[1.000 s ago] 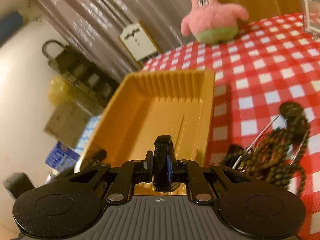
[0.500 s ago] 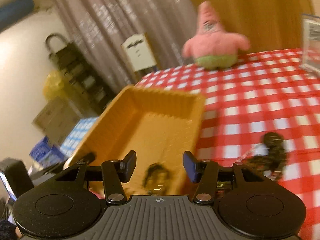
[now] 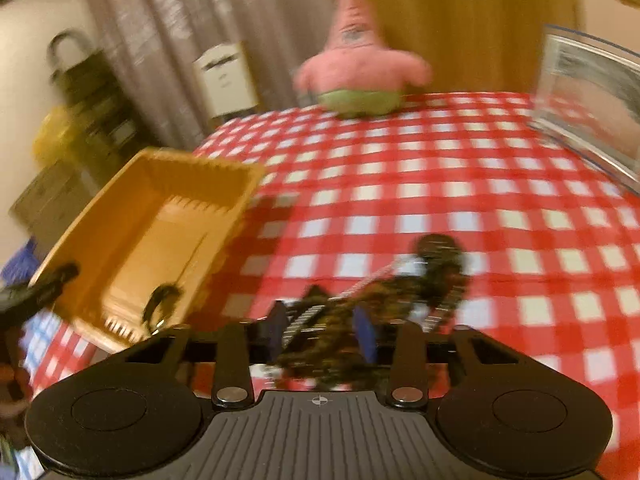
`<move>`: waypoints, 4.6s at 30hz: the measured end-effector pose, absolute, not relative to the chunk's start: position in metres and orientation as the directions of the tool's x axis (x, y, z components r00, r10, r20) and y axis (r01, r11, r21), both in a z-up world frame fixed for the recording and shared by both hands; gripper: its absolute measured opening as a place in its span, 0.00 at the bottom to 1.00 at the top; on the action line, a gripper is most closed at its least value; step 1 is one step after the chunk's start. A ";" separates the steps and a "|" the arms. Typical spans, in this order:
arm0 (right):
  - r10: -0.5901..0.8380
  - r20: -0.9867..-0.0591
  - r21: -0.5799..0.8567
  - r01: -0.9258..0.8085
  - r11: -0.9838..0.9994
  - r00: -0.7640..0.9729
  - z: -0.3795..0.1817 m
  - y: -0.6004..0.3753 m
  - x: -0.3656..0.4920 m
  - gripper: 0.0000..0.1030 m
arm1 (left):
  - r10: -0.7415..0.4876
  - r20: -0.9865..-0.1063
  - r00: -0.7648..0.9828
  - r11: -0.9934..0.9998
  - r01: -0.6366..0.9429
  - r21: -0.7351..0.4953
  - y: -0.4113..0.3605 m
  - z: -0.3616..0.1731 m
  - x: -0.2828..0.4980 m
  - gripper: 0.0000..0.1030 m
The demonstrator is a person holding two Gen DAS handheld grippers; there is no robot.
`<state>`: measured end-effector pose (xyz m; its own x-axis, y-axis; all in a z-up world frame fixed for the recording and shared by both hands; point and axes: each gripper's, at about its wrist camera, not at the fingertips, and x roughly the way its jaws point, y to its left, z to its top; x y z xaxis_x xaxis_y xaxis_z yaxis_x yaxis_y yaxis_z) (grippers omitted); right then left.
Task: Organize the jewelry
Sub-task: 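Carry the bracelet into the orange tray and open the right tool, then return the right tool to the pile and grasp another black piece, then lift the piece into the orange tray and release it with the right tool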
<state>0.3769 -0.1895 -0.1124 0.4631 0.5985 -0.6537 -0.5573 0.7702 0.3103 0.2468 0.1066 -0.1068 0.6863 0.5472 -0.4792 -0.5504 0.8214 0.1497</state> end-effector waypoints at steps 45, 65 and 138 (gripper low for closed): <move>0.727 -0.663 0.189 -0.901 0.390 0.176 -0.109 -0.092 0.395 0.07 | 0.537 -0.495 0.683 0.822 -0.555 0.126 0.114 -0.109 0.249 0.17; 0.720 -0.645 0.224 -0.837 0.499 0.256 -0.140 -0.027 0.363 0.20 | 0.529 -0.496 0.689 0.830 -0.543 0.131 0.116 -0.112 0.252 0.17; 0.857 -0.449 0.631 -0.589 0.504 0.252 -0.067 -0.090 0.374 0.06 | 0.525 -0.491 0.695 0.835 -0.531 0.143 0.112 -0.111 0.259 0.16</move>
<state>0.3744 -0.0896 -0.0666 0.2520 0.8572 -0.4492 -0.5893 0.5041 0.6314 0.2588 0.1120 -0.1115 0.6947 0.5252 -0.4914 -0.5306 0.8355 0.1429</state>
